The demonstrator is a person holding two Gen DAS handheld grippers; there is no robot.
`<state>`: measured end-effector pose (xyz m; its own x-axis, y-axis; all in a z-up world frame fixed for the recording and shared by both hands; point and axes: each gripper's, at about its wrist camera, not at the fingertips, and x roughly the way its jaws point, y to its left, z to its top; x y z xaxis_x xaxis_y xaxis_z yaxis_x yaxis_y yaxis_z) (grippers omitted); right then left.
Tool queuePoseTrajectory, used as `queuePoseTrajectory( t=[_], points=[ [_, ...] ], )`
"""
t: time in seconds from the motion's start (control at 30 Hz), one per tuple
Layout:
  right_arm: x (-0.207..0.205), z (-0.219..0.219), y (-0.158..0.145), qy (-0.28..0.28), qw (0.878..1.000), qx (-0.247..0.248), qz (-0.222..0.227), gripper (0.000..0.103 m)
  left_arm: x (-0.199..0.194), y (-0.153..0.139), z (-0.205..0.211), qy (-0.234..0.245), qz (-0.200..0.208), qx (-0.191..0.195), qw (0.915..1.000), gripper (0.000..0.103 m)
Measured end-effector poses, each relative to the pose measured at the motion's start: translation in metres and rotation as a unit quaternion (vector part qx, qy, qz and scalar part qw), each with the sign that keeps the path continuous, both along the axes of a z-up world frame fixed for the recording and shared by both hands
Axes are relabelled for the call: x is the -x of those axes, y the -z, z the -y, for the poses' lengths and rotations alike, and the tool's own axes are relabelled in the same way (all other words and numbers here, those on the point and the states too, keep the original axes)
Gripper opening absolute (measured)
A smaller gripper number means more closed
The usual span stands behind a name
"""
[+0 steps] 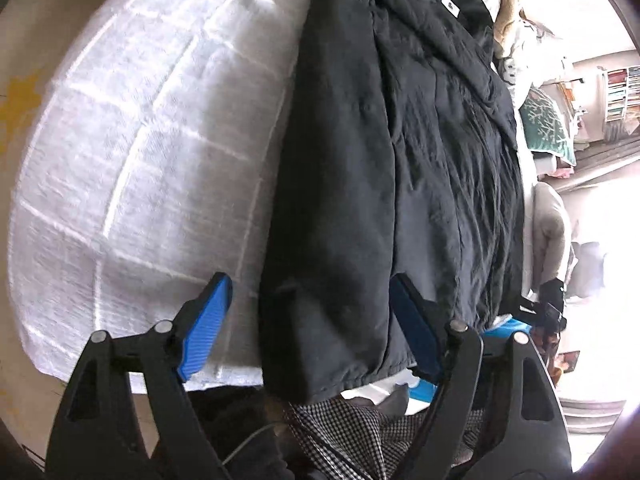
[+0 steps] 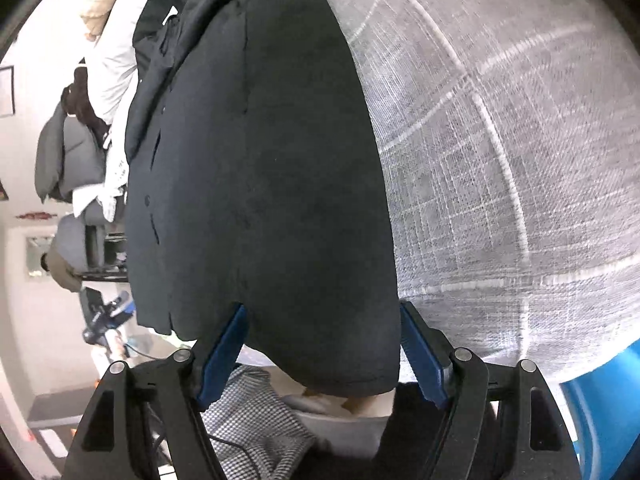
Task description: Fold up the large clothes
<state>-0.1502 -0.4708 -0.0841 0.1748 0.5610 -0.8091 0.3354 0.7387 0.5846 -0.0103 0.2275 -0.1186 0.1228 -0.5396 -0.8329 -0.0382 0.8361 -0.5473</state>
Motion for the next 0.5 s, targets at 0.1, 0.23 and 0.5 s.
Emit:
queuePoseTrajectory(
  t=[0.1, 0.23, 0.5],
  points=[
    [0.000, -0.002, 0.003, 0.008, 1.000, -0.018, -0.002, 0.071, 0.004, 0.005, 0.004, 0.021, -0.015, 0.025, 0.9994, 0.077],
    [0.002, -0.004, 0.012, 0.007, 0.999, -0.046, -0.019, 0.053, 0.005, 0.014, 0.016, 0.043, -0.045, 0.062, 0.9961, 0.074],
    [-0.001, -0.026, -0.010, -0.032, 0.999, -0.025, 0.026, 0.012, 0.007, 0.009, 0.021, 0.048, -0.044, 0.081, 0.9946, 0.026]
  ],
)
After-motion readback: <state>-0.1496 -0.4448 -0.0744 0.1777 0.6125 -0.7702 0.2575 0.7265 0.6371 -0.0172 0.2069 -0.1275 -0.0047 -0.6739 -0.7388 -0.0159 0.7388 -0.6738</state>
